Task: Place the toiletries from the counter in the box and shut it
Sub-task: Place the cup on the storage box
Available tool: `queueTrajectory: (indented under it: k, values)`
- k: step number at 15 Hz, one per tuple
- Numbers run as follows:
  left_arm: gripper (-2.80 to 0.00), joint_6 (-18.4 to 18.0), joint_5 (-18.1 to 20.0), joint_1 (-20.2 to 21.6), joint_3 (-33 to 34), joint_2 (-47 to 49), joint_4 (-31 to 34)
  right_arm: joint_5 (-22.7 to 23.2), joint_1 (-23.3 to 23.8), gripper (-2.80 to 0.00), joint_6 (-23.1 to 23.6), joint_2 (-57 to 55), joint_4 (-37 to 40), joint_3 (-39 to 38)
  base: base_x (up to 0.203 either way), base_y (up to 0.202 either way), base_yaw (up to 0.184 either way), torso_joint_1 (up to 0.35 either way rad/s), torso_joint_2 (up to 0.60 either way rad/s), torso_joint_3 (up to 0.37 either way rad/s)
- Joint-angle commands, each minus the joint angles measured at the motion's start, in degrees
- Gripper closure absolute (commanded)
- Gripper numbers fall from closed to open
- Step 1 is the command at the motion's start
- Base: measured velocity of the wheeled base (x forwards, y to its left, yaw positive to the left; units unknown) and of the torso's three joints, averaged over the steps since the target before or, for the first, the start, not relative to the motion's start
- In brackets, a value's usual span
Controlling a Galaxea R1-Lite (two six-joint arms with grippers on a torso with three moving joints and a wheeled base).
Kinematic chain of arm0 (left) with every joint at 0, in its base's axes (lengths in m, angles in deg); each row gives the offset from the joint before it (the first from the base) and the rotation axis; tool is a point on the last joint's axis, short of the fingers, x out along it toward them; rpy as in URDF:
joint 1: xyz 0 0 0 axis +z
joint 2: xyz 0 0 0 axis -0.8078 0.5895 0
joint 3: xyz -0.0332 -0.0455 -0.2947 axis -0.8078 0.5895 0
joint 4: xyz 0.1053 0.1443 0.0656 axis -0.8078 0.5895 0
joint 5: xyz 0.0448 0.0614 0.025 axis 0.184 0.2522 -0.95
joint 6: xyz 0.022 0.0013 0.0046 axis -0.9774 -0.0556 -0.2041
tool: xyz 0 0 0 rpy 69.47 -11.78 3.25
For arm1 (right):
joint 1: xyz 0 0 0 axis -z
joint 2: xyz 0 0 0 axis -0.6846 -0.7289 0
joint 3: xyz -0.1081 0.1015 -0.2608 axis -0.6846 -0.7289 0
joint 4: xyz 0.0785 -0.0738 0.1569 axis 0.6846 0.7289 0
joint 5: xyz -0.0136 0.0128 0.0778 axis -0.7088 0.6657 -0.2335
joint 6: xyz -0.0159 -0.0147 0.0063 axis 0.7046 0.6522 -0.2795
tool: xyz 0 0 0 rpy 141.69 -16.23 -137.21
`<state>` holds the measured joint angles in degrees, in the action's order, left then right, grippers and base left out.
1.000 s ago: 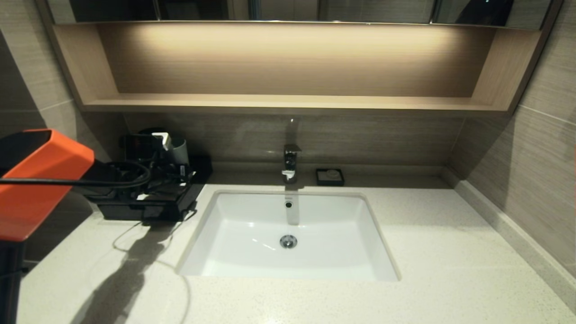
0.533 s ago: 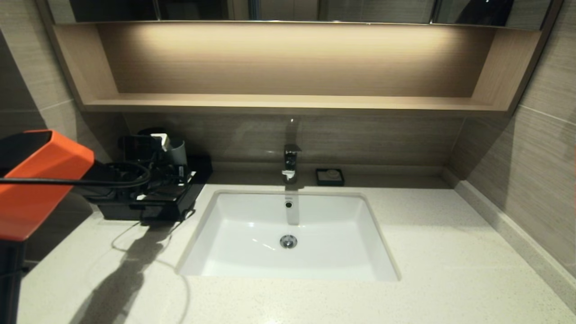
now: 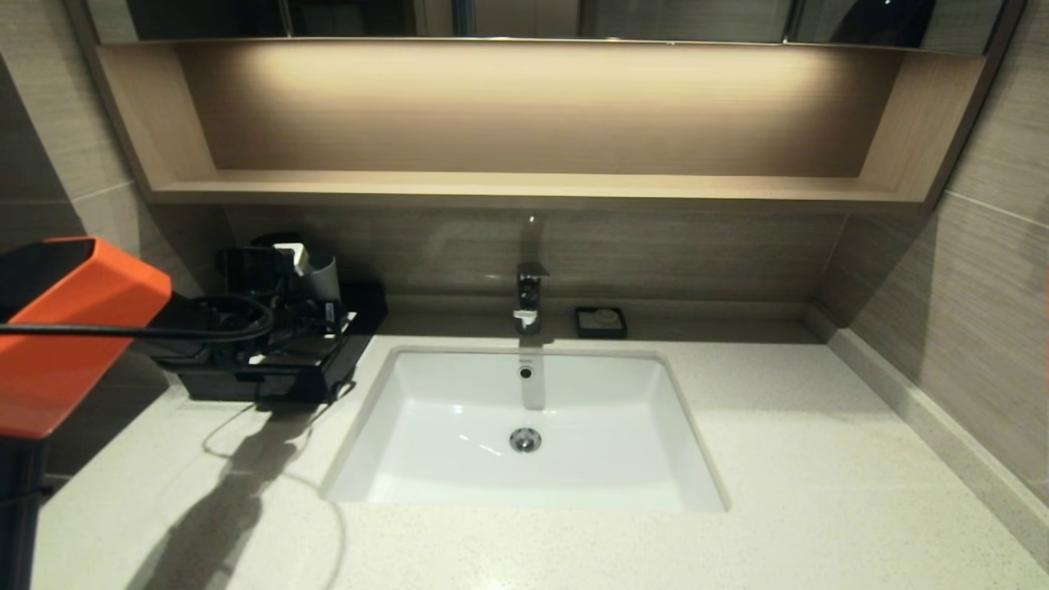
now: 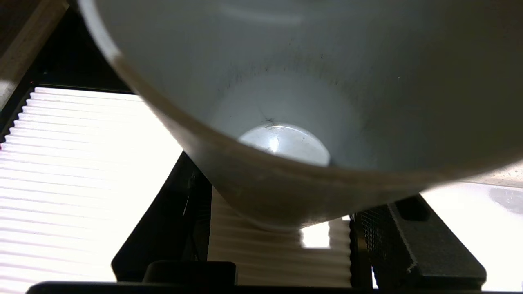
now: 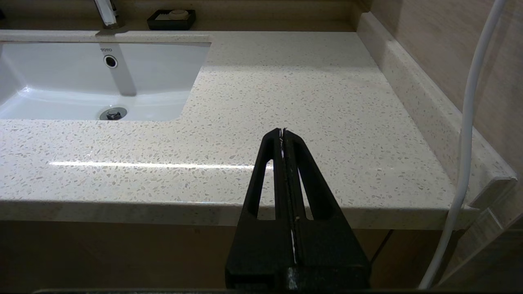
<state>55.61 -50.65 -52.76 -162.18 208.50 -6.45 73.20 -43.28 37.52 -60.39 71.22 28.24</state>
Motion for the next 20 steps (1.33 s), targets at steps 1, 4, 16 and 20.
queueTrajectory:
  k: [1, 4, 16, 20]
  values:
    - [-2.8, -0.02, -0.02, 0.37, -0.01, -0.29, -0.18, 0.01, -0.01, 0.0, 0.0, 0.09, -0.04, -0.09, 0.0, 0.0, 0.0, 0.0, 0.0, 0.0]
    - [-2.8, 0.07, -0.06, 0.51, 0.5, -0.75, -0.27, 0.01, -0.01, 0.0, 0.0, 0.09, -0.04, -0.09, 0.0, 0.0, 0.0, 0.0, 0.0, 0.0]
    - [-2.8, 0.1, -0.11, 0.73, 12.07, -7.06, -6.85, 0.01, -0.01, 0.0, 0.0, 0.09, -0.04, -0.09, 0.0, 0.0, 0.0, 0.0, 0.0, 0.0]
    - [-2.8, 0.4, -0.02, 0.72, 14.85, -7.95, -8.0, 0.01, -0.01, 0.0, 0.0, 0.09, -0.04, -0.05, 0.0, 0.0, 0.0, 0.0, 0.0, 0.0]
